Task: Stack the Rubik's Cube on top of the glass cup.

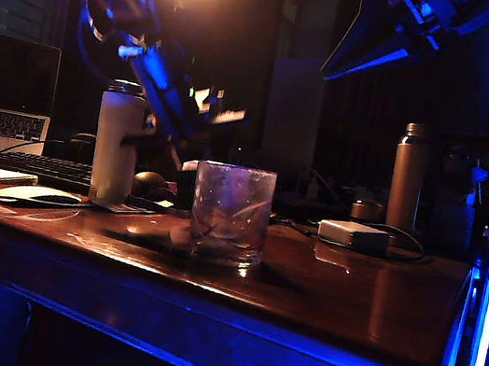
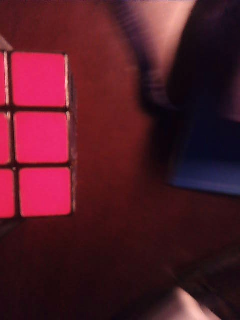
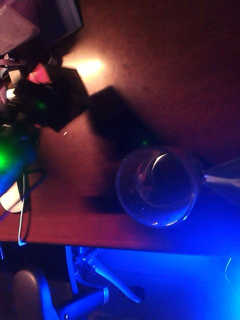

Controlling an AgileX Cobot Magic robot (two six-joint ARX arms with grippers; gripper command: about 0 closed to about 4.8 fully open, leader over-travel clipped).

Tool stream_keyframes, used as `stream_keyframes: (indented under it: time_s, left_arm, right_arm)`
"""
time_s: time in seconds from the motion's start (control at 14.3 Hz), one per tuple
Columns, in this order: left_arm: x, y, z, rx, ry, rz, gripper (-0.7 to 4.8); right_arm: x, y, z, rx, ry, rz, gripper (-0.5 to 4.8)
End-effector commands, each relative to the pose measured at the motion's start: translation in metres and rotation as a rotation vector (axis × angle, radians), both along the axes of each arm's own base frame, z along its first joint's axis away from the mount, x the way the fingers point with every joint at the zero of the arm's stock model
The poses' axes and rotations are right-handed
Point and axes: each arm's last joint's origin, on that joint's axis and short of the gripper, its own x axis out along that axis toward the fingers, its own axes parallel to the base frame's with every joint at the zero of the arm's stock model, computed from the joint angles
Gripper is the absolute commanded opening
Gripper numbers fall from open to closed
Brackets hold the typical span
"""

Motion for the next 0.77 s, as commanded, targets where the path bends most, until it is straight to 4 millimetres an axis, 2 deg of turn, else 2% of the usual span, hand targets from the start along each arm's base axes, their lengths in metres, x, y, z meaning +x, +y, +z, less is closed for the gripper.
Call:
stream_keyframes:
  time_s: [0.07, 0.42, 0.56, 0.77]
  left_arm:
    - [-0.006, 0.002, 0.018, 0.002, -0.026, -0.021, 2.1]
    - [-0.03, 0.011, 0.057, 0.067, -0.043, -0.121, 2.11]
    - [-0.047, 0.015, 0.085, 0.013, -0.056, -0.171, 2.11]
    - [-0.067, 0.018, 0.106, -0.053, -0.012, -0.252, 2.11]
  right_arm:
    - [0.0, 0.001, 0.005, 0.014, -0.023, 0.006, -0.01]
    - [0.0, 0.001, 0.005, 0.014, -0.027, 0.005, -0.01]
    - [0.001, 0.001, 0.005, 0.016, -0.032, 0.005, -0.01]
    - [0.001, 0.001, 0.006, 0.021, -0.046, 0.003, -0.01]
